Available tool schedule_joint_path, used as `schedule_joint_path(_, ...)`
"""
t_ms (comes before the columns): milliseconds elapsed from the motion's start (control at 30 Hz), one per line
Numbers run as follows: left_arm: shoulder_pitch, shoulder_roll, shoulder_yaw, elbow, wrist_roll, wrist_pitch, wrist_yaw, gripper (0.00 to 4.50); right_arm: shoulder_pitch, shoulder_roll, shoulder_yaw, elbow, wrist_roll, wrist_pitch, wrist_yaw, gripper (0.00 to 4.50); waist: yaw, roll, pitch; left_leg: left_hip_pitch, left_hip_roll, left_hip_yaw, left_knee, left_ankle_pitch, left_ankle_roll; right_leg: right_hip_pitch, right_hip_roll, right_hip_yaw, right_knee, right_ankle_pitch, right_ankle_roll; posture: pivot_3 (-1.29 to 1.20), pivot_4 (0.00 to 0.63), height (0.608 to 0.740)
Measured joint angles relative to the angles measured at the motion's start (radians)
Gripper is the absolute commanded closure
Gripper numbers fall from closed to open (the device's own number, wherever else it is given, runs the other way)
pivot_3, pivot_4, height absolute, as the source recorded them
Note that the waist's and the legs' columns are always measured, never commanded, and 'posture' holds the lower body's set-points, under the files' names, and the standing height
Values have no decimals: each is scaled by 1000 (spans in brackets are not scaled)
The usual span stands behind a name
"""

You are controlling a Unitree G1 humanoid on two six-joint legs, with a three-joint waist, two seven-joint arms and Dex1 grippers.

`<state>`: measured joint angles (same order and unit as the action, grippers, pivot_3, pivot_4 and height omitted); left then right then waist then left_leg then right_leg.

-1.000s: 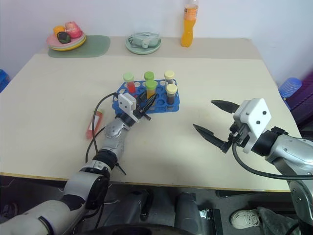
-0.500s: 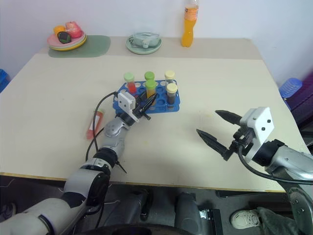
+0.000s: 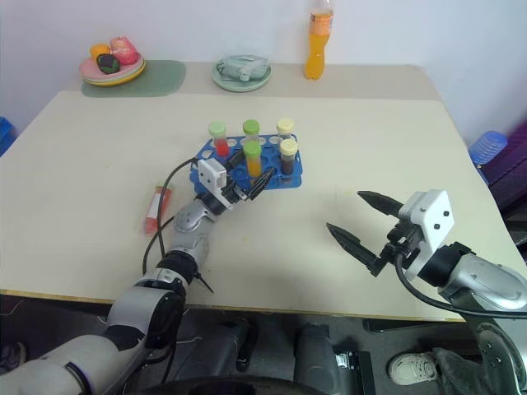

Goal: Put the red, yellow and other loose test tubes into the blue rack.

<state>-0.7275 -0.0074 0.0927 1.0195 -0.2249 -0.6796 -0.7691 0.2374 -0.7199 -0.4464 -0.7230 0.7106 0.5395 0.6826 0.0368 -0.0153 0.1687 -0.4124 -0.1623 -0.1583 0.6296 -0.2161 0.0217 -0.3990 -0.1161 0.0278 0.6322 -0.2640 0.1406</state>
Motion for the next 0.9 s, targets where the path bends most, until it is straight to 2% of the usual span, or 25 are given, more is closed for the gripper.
schedule_joint_path(167,35,0,1,-98,-8,21,17,74,18,0,0,0,-1,-9,4,0,2,0,0,0,0,0,0,0,0,0,0,0,0,0,0,0,150,740)
schedule_joint_path(300,73,16,0,-321,-72,143,12,74,32,-1,-1,0,-4,-15,9,0,0,0,0,0,0,0,0,0,0,0,0,0,0,0,0,0,150,740)
schedule_joint_path(367,96,49,-1,-487,-116,277,27,74,35,0,-1,0,-14,-23,9,0,-2,0,0,0,0,0,0,0,0,-1,0,0,0,0,0,0,150,740)
schedule_joint_path(567,116,251,58,-809,-245,872,232,74,57,12,20,3,-49,-56,16,0,-2,0,0,0,0,0,0,0,0,-3,3,1,2,0,0,0,150,740)
schedule_joint_path(633,119,315,107,-890,-290,1090,339,74,58,16,36,11,-62,-70,26,0,0,0,0,0,0,-1,0,0,0,-5,3,1,2,0,0,0,150,740)
schedule_joint_path(767,111,378,239,-1049,-364,1514,617,74,58,24,64,45,-85,-107,53,0,2,0,0,0,0,0,0,0,-1,-6,3,1,2,0,0,0,150,740)
schedule_joint_path(867,3,423,376,-1102,-373,2011,794,74,41,31,103,86,-111,-140,73,0,3,-1,1,0,0,-1,1,0,-1,-6,4,0,3,0,0,0,150,740)
schedule_joint_path(900,-31,442,394,-1104,-381,2108,815,74,31,35,116,96,-117,-146,77,0,3,-1,1,0,0,-1,0,0,-1,-6,4,0,3,0,0,0,150,740)
